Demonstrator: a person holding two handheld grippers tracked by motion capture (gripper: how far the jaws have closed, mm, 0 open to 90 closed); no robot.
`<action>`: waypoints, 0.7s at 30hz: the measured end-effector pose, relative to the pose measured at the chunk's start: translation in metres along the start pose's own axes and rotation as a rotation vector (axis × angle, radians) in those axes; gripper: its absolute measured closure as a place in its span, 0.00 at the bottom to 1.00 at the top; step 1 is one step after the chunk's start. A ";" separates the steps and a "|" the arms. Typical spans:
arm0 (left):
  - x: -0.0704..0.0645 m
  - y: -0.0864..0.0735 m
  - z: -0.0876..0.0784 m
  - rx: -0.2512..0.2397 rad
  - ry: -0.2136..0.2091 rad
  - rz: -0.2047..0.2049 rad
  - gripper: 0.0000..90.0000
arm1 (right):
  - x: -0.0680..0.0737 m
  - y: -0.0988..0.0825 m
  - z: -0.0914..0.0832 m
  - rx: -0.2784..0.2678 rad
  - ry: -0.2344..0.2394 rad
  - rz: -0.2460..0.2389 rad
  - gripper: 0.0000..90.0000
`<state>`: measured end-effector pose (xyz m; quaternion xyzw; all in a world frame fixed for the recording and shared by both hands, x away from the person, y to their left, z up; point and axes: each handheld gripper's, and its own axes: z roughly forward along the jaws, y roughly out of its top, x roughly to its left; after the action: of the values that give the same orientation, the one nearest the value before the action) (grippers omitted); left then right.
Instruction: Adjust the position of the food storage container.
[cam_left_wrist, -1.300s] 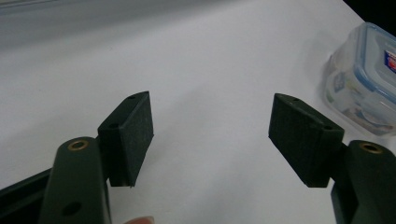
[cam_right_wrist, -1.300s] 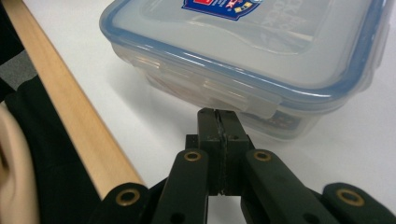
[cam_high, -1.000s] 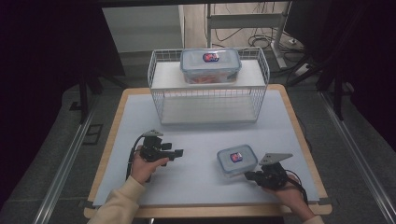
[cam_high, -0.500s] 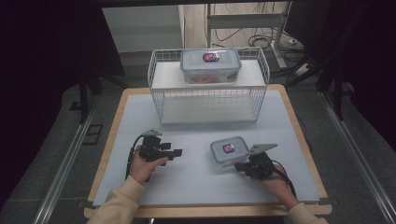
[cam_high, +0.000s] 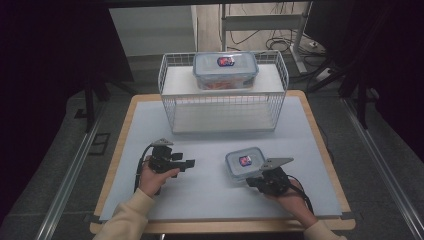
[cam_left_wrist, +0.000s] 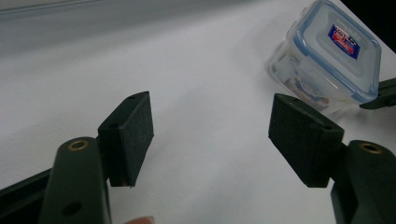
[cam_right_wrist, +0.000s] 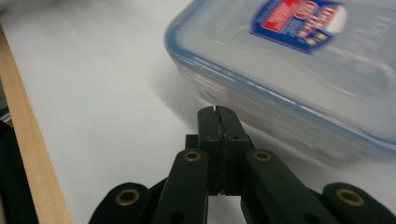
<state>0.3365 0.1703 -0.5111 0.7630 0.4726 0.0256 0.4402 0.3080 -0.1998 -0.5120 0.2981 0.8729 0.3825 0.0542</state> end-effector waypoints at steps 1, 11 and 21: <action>0.000 0.000 0.000 0.000 0.000 0.000 0.34 | 0.000 0.000 0.000 0.000 0.000 0.000 0.99; 0.000 0.000 0.001 0.005 0.000 0.001 0.34 | 0.008 0.010 0.018 -0.017 -0.034 0.008 0.99; 0.000 0.000 0.001 0.004 -0.002 0.001 0.34 | 0.011 0.018 0.028 -0.031 -0.044 0.017 0.99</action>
<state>0.3367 0.1702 -0.5118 0.7640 0.4720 0.0241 0.4393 0.3166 -0.1667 -0.5173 0.3129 0.8629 0.3899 0.0748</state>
